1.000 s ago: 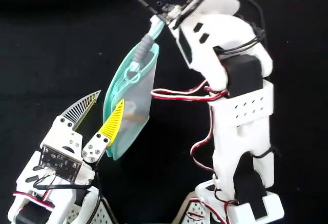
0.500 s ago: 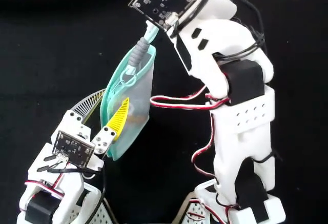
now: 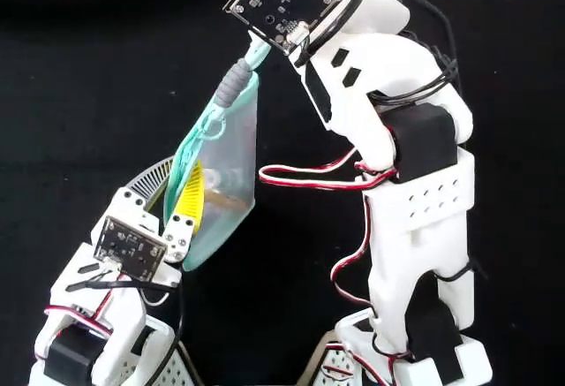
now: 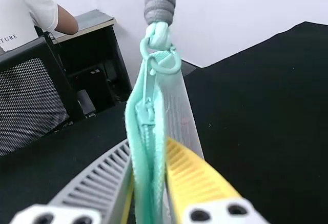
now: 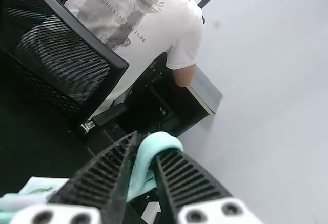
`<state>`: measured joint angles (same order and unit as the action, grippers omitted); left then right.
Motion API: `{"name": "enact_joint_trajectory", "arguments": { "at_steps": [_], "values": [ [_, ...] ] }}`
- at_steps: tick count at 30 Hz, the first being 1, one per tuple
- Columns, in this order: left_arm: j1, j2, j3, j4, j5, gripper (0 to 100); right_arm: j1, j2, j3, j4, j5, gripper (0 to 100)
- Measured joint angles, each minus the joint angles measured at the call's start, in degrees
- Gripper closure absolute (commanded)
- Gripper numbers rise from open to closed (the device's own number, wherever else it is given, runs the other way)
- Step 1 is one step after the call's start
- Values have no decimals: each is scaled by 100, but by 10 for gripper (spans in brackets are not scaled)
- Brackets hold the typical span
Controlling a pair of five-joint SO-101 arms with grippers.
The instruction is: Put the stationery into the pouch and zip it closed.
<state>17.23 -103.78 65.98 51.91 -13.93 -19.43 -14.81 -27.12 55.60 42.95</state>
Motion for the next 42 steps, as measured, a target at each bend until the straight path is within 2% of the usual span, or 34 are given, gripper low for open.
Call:
{"name": "enact_joint_trajectory", "arguments": {
  "at_steps": [7,20,37,42],
  "values": [
    [0,-18,-70,440,0,970,141,88,220,-264,0,986],
    [9,0,-79,457,-9,970,598,747,387,-1336,0,986],
    [9,-18,-79,457,-9,970,949,1248,387,-1398,0,985],
    [9,-44,-79,519,0,970,1002,844,387,-422,0,985]
  ]
}}
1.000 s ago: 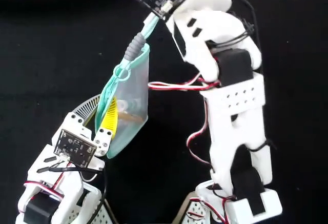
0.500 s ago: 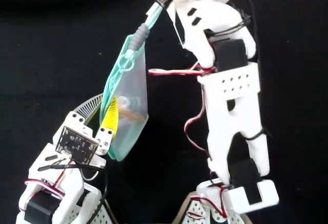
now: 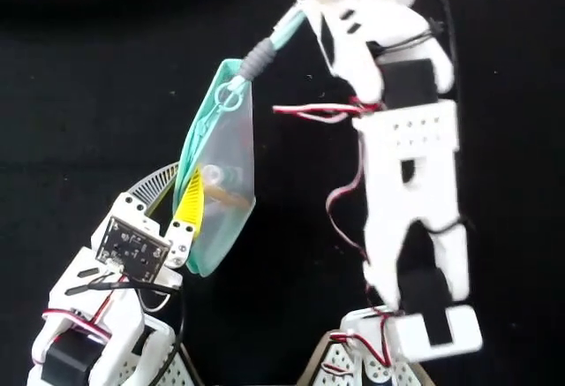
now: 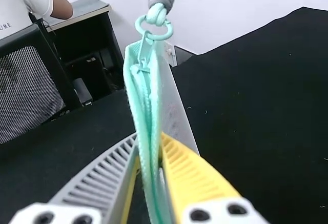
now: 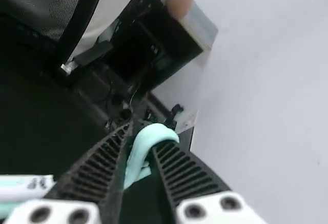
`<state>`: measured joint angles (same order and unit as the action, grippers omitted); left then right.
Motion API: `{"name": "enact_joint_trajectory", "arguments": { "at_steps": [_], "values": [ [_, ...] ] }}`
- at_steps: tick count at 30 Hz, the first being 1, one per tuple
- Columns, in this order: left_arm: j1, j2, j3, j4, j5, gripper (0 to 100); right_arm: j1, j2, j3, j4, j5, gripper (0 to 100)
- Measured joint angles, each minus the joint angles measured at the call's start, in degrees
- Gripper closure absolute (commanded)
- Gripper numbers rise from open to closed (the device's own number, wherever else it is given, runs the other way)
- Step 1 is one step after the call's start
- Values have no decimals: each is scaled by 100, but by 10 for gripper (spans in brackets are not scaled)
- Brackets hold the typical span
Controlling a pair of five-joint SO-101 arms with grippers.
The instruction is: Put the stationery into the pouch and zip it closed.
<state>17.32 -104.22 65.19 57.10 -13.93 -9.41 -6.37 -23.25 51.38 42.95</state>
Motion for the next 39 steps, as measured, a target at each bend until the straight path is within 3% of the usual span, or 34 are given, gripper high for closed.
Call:
{"name": "enact_joint_trajectory", "arguments": {
  "at_steps": [7,25,39],
  "values": [
    [0,0,0,9,0,970,70,-431,176,79,0,986],
    [9,26,0,-53,-9,970,229,325,290,-2075,0,986],
    [9,26,0,-53,-9,970,800,1108,290,-3358,273,986]
  ]
}}
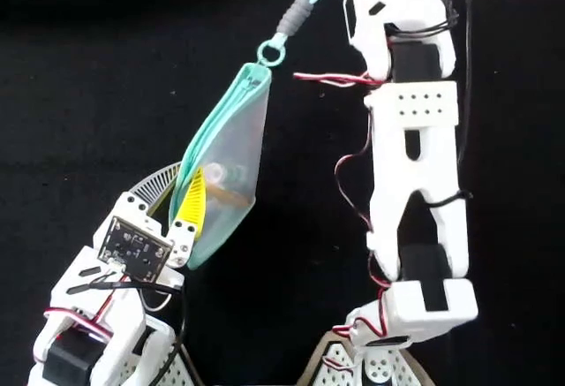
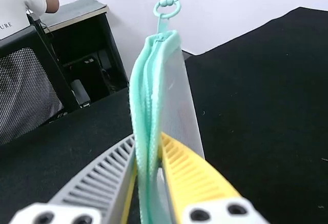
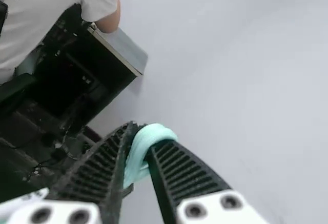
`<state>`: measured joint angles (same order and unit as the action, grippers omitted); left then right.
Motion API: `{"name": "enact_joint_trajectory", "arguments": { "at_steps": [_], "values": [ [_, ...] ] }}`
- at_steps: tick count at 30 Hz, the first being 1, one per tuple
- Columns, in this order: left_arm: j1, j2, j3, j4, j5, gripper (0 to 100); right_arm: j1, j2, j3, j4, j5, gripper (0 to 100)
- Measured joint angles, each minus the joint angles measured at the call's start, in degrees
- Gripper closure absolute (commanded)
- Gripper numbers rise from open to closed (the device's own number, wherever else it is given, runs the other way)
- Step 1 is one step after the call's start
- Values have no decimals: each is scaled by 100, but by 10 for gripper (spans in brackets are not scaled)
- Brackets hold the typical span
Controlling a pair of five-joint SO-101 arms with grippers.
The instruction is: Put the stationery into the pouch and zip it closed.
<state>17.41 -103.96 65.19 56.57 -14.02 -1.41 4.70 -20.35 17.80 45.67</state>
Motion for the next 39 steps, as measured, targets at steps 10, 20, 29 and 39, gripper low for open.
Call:
{"name": "enact_joint_trajectory", "arguments": {
  "at_steps": [10,20,29,39],
  "values": [
    [0,9,0,0,-26,970,44,123,0,-809,580,986],
    [-9,9,0,-9,-35,970,53,149,44,-1099,589,986],
    [-246,26,9,-9,-35,970,97,677,44,-1099,589,986],
    [-396,18,9,62,0,970,-176,-220,26,1565,589,982]
  ]
}}
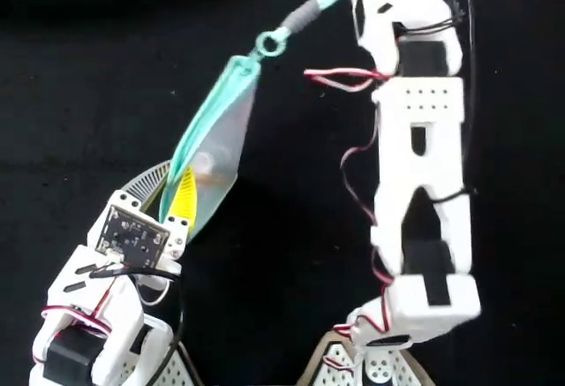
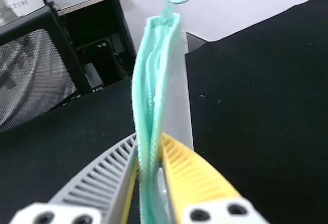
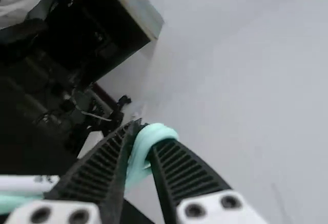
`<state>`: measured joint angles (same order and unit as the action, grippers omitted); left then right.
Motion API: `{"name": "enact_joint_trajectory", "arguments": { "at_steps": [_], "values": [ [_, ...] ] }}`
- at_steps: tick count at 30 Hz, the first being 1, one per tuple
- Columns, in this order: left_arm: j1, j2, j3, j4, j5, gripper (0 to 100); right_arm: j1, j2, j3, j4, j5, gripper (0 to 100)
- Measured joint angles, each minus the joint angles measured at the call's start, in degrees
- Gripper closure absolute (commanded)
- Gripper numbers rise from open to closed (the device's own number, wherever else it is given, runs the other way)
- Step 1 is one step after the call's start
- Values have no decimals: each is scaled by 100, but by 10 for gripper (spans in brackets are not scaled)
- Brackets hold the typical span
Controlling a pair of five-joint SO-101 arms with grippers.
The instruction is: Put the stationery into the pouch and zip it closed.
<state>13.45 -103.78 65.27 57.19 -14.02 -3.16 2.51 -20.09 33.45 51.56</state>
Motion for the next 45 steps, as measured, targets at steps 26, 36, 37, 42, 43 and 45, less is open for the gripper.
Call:
{"name": "enact_joint_trajectory", "arguments": {
  "at_steps": [26,36,37,42,43,45],
  "values": [
    [-2180,1521,-53,-1284,9,970,-519,-3604,835,3991,-3543,796],
    [-1125,4976,-1846,-1345,-44,970,703,-4088,3692,3912,-3543,969],
    [-923,5292,-2066,-1240,-44,970,932,-4185,4062,3833,-3543,966],
    [193,6629,-2743,-976,-44,970,1600,-4862,6101,3086,-3543,985],
    [396,6884,-2804,-976,-44,970,1670,-5029,6549,2901,-3543,985],
    [695,7376,-2848,-923,-44,960,1714,-5415,7437,2541,-3552,985]
  ]
}}
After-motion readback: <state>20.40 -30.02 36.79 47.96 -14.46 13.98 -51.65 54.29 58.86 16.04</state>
